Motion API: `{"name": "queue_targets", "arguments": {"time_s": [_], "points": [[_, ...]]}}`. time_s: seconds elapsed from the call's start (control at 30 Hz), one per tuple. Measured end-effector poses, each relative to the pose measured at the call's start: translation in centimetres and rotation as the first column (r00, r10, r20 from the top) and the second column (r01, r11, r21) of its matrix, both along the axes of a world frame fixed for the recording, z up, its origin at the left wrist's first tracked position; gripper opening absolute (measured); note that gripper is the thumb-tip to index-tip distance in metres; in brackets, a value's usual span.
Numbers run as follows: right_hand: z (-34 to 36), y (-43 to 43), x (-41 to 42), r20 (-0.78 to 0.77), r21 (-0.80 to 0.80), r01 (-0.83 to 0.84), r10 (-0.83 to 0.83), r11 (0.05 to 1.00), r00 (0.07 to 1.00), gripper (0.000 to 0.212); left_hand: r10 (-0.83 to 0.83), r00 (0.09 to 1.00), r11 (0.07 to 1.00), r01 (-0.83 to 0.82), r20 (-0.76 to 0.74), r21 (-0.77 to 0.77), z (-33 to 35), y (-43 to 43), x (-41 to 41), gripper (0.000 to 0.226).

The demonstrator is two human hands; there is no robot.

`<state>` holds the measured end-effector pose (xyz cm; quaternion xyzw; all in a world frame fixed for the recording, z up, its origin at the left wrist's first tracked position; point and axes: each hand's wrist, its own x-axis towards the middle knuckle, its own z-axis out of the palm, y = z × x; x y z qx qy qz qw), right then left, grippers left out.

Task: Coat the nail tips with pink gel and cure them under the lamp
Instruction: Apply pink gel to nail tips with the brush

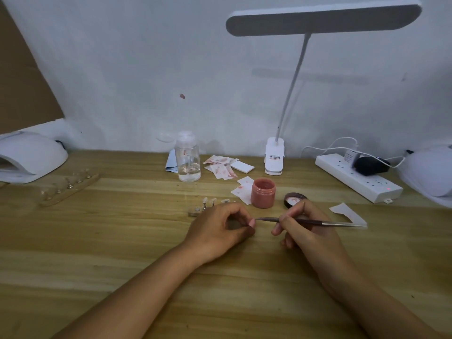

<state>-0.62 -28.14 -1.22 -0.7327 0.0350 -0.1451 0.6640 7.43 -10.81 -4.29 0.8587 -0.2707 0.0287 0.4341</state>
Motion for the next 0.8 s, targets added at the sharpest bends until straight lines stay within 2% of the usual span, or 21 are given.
{"name": "queue_targets", "arguments": {"time_s": [0.8], "points": [[-0.02,-0.06,-0.1,0.019,0.002,-0.014,0.013,1.0,1.0,0.012,0.01,1.0,1.0,-0.01,-0.01,-0.003,0.07,-0.02,0.01,0.019]]}}
